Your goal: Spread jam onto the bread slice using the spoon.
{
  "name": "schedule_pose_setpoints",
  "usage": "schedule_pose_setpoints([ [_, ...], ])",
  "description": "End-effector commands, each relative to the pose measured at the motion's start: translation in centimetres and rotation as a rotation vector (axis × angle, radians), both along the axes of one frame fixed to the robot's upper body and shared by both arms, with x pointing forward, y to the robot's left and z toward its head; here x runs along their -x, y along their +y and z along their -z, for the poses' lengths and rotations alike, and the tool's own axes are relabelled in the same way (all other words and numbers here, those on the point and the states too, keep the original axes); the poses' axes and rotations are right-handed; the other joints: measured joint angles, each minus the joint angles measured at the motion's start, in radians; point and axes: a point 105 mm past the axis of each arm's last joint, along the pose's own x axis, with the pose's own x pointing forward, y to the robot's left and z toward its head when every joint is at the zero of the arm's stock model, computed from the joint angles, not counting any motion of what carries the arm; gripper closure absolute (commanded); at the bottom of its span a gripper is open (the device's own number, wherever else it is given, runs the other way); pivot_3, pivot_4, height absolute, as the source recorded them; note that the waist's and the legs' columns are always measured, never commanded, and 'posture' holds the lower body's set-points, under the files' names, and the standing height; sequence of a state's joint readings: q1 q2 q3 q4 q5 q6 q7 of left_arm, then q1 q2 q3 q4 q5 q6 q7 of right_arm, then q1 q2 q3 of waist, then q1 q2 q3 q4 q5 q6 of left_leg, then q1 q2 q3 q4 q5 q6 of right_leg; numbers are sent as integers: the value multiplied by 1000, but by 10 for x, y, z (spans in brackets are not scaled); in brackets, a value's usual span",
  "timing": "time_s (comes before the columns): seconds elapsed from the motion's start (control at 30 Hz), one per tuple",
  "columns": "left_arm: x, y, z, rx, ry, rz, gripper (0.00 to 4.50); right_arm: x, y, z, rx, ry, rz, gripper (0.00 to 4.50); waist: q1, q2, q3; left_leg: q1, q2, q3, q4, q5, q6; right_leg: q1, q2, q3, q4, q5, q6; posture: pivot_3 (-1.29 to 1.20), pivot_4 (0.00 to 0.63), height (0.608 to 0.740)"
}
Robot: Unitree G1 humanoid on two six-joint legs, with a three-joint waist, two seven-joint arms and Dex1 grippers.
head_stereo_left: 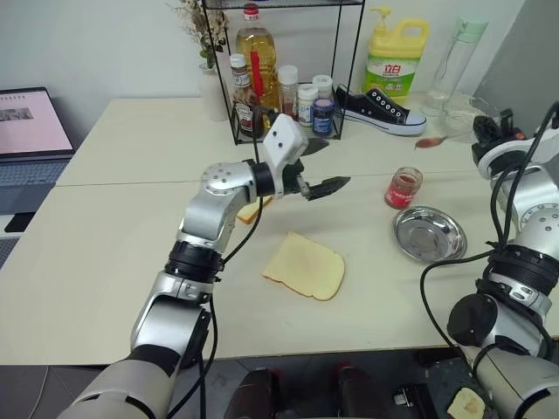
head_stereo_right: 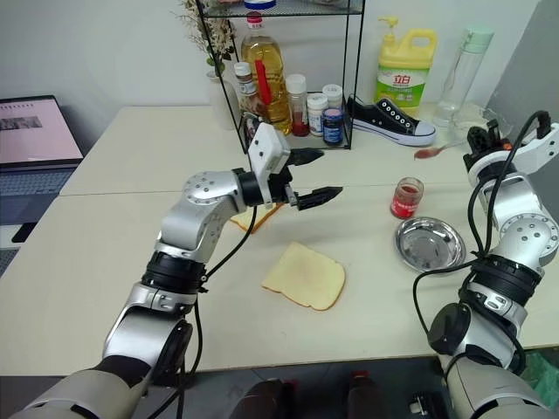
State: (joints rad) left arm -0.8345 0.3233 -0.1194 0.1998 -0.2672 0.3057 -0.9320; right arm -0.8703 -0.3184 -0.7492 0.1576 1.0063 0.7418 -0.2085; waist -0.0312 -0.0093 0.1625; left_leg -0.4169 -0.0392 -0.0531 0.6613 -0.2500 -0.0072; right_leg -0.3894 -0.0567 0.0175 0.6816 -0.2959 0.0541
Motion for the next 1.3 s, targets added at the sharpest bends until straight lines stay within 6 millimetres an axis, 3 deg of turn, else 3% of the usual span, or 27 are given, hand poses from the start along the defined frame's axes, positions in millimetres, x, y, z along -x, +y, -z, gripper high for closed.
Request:
schedule_pose_setpoints([
  [0.03,13,13,-13,21,-30,21,0,17,13,-39,-17,-121,-33,4485,0,0,0,0,0,0,0,0,0,0,0,0,0,0,0,0,150,740],
  [0.2,31,37,-12,41,10,4,0,28,47,-51,-19,-143,-147,4485,-1,0,0,0,0,0,0,0,0,0,0,0,0,0,0,0,150,740],
  [0.37,50,66,-4,40,56,-71,0,41,95,-49,15,-132,-319,4485,-3,1,0,0,1,-1,0,0,0,0,0,0,0,0,0,0,150,740],
  [0.47,64,80,6,7,84,-103,0,50,121,-41,49,-121,-429,4485,-3,1,0,0,1,-1,0,0,0,0,0,1,0,0,0,0,150,740],
  [0.57,84,100,23,-37,115,-170,0,63,153,-18,78,-84,-581,4485,-3,1,0,0,1,-1,0,0,0,1,0,1,-1,0,0,0,150,740],
  [0.67,107,108,37,-63,160,-183,0,75,177,5,173,-44,-695,4485,-2,1,0,0,1,-2,-1,0,0,0,-2,2,-1,0,-1,0,150,740],
  [0.97,144,120,76,-173,279,-146,0,97,219,63,481,3,-876,4485,3,1,1,1,1,-4,-1,0,0,2,0,0,-1,0,-1,0,150,740],
  [1.1,144,120,88,-191,287,-138,0,90,225,84,609,-3,-873,4485,5,1,1,1,1,-4,-1,0,0,2,0,0,-1,0,-1,0,150,740],
  [1.3,137,112,90,-180,267,-117,0,80,231,99,750,-41,-836,4485,4,1,1,1,0,-4,-1,0,0,2,0,-1,-1,0,-1,0,150,740],
])
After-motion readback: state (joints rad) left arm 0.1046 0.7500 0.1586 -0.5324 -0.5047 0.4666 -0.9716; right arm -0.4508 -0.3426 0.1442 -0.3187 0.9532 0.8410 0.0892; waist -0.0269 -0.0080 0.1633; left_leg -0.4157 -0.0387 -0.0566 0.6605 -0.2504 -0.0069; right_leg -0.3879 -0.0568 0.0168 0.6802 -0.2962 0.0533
